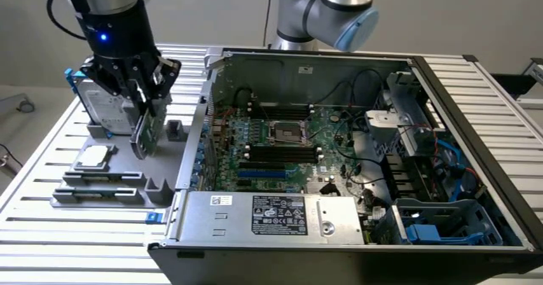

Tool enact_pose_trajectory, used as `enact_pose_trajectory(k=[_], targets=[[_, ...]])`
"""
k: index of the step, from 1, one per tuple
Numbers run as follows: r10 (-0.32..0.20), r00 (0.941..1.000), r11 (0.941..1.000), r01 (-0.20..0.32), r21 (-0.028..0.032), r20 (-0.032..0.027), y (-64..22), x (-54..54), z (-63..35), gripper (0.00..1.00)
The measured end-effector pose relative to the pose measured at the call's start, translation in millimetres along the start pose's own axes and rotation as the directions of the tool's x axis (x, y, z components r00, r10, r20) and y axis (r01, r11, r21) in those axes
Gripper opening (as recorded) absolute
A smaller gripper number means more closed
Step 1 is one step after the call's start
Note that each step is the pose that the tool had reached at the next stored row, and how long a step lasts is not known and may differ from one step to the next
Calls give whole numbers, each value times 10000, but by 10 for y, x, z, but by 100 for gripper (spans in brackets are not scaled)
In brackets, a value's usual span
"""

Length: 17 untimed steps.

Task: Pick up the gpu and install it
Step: 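Pick up the gpu and move the gpu toward the slot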

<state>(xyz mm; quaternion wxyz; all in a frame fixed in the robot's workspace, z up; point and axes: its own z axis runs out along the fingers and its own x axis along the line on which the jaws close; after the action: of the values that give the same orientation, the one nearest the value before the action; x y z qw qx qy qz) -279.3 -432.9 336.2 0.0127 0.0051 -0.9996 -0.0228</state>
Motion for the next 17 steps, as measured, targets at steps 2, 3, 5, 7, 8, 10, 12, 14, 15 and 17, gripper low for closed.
enact_pose_trajectory(k=[2,3,5,7,8,10,12,14,15,17], targets=[[-7,10000,10000,7,-5,0,4,-32,-91,26],[-10,10000,10000,10,-14,1,6,-57,-135,26],[-20,10000,10000,20,-38,1,9,-124,-228,26],[-29,10000,10000,29,-62,-1,13,-198,-316,26],[-34,10000,10000,34,-72,-4,14,-241,-367,26],[-42,10000,10000,42,-86,-16,17,-324,-459,26],[-48,10000,9999,48,-100,-30,19,-409,-551,26],[-55,10000,9999,55,-118,-46,21,-497,-643,26],[-58,10000,9999,58,-130,-52,23,-541,-689,26],[-59,10000,9999,58,-153,-70,26,-631,-781,26]])
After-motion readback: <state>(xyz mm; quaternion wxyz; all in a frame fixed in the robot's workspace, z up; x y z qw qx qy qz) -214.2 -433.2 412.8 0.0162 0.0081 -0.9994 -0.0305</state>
